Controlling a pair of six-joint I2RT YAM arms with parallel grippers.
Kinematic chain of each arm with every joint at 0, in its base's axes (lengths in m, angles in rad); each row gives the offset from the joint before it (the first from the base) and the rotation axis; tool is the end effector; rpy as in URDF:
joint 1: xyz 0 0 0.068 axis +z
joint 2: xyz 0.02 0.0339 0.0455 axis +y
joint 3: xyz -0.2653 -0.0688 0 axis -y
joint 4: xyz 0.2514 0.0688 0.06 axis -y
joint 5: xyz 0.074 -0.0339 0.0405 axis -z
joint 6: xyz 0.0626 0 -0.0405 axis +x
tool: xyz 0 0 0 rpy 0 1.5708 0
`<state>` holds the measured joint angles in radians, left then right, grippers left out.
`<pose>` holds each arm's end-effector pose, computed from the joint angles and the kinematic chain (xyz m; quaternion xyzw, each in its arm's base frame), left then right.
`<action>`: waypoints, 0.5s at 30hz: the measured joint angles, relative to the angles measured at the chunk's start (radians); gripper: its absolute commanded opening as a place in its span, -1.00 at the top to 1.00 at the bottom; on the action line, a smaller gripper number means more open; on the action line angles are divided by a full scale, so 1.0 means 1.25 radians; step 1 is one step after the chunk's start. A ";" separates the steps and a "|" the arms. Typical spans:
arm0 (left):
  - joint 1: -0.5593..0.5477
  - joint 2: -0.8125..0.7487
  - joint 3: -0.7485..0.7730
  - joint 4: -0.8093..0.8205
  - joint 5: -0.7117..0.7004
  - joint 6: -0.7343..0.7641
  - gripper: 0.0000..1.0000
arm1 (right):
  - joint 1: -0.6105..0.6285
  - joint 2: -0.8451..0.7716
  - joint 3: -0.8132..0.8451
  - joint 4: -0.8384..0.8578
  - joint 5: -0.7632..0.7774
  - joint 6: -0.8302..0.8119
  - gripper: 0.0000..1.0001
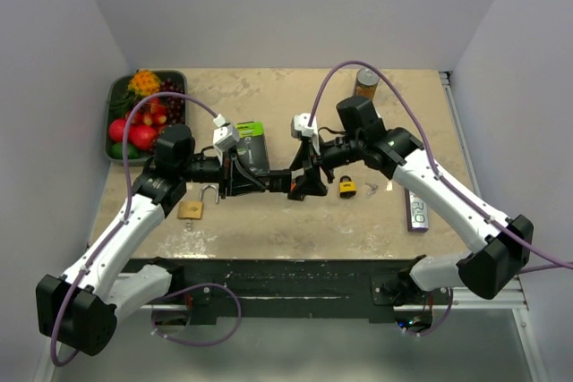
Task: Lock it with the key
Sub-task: Lock the lock.
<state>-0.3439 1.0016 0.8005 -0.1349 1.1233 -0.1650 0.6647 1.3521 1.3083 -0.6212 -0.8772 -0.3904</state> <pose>0.1982 -0.1309 0.3122 0.3687 0.6598 -0.5436 0.3649 0.2111 0.2266 0.3511 -0.5704 0.6098 0.4324 0.3402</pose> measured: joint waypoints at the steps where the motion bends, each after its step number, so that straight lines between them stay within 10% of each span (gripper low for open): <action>1: 0.001 0.000 0.000 -0.011 0.000 0.010 1.00 | -0.014 0.000 0.005 -0.012 0.001 -0.012 -0.38; 15: 0.003 0.000 0.013 -0.080 0.000 0.085 1.00 | -0.061 0.002 0.032 -0.125 -0.002 -0.106 0.00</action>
<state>-0.3405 1.0016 0.8165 -0.2348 1.1229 -0.0593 0.5880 1.3548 1.3483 -0.7769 -0.8795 -0.5224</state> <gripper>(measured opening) 0.126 0.561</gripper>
